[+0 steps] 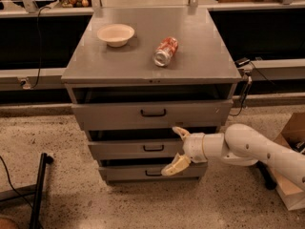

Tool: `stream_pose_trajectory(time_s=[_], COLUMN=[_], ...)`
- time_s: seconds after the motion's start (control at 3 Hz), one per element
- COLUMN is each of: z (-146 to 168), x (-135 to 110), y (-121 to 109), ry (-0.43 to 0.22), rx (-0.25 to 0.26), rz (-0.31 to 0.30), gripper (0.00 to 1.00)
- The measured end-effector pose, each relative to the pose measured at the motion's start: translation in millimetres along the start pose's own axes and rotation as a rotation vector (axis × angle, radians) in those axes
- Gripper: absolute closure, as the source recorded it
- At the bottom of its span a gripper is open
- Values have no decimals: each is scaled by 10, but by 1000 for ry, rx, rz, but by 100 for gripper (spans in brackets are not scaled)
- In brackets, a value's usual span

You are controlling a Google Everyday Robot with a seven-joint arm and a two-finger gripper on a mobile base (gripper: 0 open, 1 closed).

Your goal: Open middle drawer

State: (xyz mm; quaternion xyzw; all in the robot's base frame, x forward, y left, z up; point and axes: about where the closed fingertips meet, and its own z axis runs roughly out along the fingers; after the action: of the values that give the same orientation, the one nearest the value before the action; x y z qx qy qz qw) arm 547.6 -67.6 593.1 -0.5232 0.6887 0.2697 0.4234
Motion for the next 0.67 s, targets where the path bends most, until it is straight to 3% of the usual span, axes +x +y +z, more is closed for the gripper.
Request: stream_pose_trajectory(time_s=[0.33,0.67], z=[112,203], x=[112,433], y=[-50,-163], ry=[141,306], rx=[3,16], rz=[-61,-182], gripper=[0,0])
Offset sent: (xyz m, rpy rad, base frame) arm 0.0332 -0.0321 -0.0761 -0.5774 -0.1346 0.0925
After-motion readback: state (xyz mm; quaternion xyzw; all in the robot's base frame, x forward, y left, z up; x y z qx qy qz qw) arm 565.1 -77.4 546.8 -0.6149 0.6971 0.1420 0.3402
